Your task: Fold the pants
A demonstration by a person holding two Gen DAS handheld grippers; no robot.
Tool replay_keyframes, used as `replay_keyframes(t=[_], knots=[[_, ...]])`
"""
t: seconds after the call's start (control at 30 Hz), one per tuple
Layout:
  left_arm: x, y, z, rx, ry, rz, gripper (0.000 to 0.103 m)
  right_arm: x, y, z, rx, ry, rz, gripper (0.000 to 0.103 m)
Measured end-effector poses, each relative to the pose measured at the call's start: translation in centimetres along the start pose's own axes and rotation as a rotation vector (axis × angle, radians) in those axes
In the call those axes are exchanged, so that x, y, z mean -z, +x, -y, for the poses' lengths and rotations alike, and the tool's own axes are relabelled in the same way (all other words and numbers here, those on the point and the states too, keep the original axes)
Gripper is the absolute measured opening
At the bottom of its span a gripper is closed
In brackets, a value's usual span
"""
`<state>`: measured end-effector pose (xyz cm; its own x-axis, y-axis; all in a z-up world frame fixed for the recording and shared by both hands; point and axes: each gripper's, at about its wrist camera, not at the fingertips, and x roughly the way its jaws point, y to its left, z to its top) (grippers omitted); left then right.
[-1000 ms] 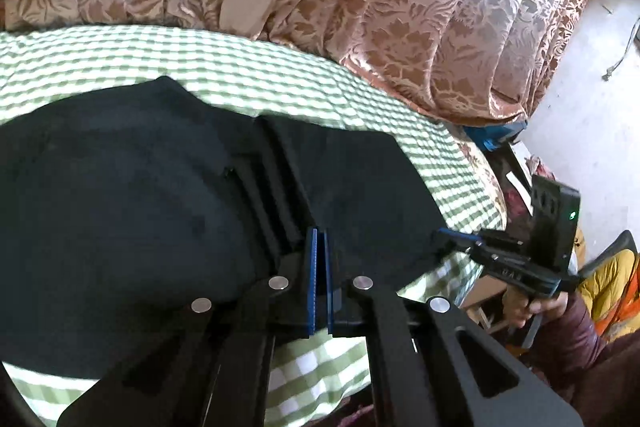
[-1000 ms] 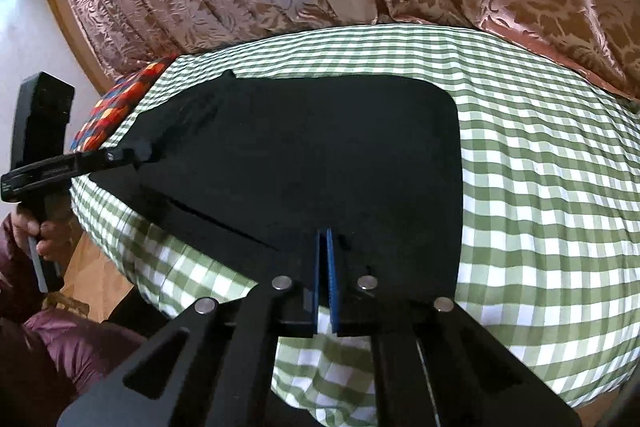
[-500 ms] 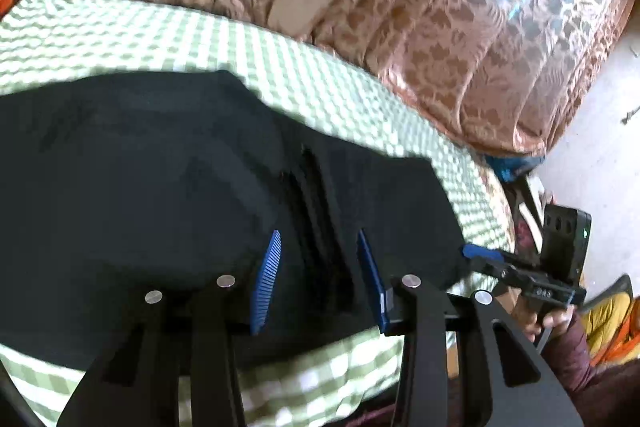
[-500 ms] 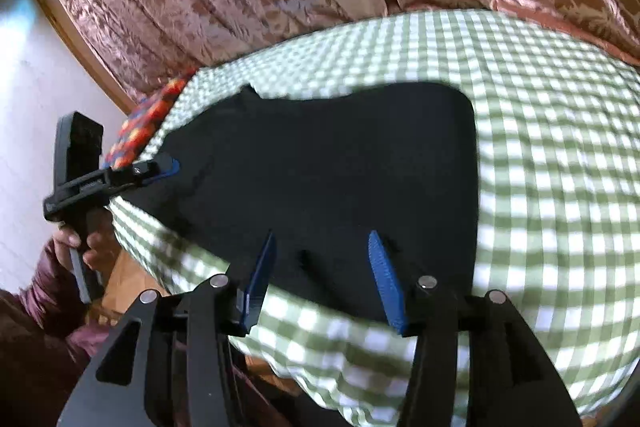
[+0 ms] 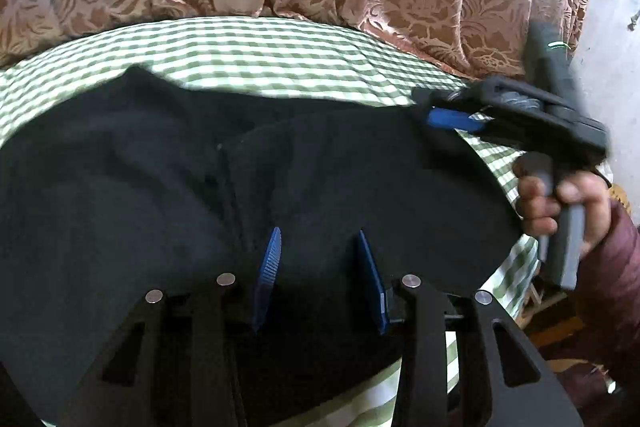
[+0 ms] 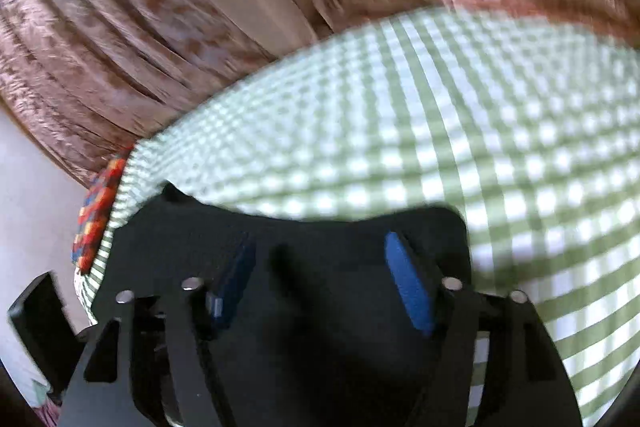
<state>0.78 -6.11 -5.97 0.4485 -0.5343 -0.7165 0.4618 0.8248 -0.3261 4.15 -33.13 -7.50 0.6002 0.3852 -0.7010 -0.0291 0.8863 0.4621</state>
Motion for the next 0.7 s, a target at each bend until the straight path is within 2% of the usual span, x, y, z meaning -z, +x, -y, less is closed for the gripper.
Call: replay_keyframes(t=[0.1,0.23,0.37,0.53,0.6,0.67,0.7], knots=[[0.8,-0.3,-0.3,0.005,-0.006,0.020,0.038,1.4,-0.2,0.3,-0.011,-0.047,0.069,0.059],[0.0,-0.5,-0.7,0.029,-0.054,0.028,0.038,1.4,-0.4,0.0,0.008,-0.055,0.081,0.059],[-1.1,-1.6,-1.7,0.078,-0.150,0.064,0.038,1.1,-0.4,0.0,0.005,-0.042,0.086,0.060],[-2.4,-2.5,-2.4,-0.029,-0.157,0.101,0.038,0.7,-1.6,-2.0,0.063,-0.056,0.104,0.067],[-2.6,-2.6,-2.8,-0.077,-0.176,0.098,0.038,0.6,-2.4,-3.6,0.037,-0.080,0.129,0.061],[-2.5,-2.8,-3.0,-0.098,-0.174,0.100,0.038,0.5,-2.4,-5.6,0.010,-0.136,0.122,0.039],[-2.2,-3.1,-3.0,-0.112,-0.174,0.104,0.038,0.5,-2.1,-7.1,-0.025,-0.175,0.102,0.037]])
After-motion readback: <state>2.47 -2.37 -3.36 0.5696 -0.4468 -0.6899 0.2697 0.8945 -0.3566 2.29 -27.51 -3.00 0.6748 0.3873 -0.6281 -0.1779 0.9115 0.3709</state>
